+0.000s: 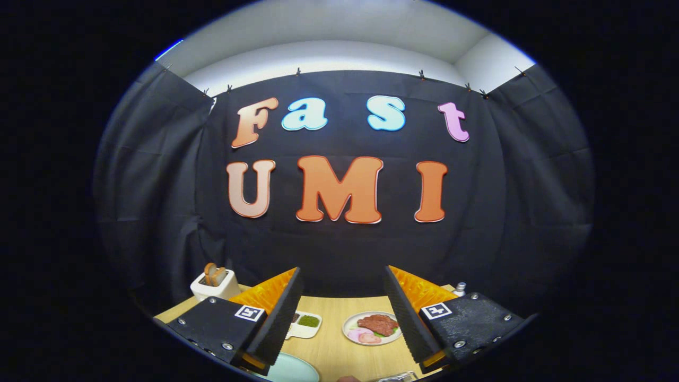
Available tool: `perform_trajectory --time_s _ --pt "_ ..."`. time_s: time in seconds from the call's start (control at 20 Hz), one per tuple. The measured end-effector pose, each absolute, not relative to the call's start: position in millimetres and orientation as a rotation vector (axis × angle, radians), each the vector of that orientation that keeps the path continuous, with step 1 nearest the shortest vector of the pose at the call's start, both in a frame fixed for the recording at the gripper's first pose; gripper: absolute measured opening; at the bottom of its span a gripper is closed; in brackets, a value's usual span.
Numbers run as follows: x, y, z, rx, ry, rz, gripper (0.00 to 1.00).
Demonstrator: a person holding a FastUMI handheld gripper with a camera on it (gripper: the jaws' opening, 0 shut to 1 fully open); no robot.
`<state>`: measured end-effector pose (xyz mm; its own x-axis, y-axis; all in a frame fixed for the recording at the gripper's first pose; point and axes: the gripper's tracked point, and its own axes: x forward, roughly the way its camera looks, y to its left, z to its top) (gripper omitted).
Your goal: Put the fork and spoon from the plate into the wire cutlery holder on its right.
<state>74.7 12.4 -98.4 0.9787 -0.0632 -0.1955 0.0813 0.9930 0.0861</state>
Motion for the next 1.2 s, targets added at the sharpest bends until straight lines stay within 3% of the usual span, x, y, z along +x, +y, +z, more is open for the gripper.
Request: perform_trajectory --time_s 0.4,0.8,1.2 --pt "82 112 -125 0.105 0.294 0.104 0.92" --pt "46 187 -243 0.131 0.744 0.257 0.92" --pt "-12 218 -339 0.119 1.174 0.305 0.91"
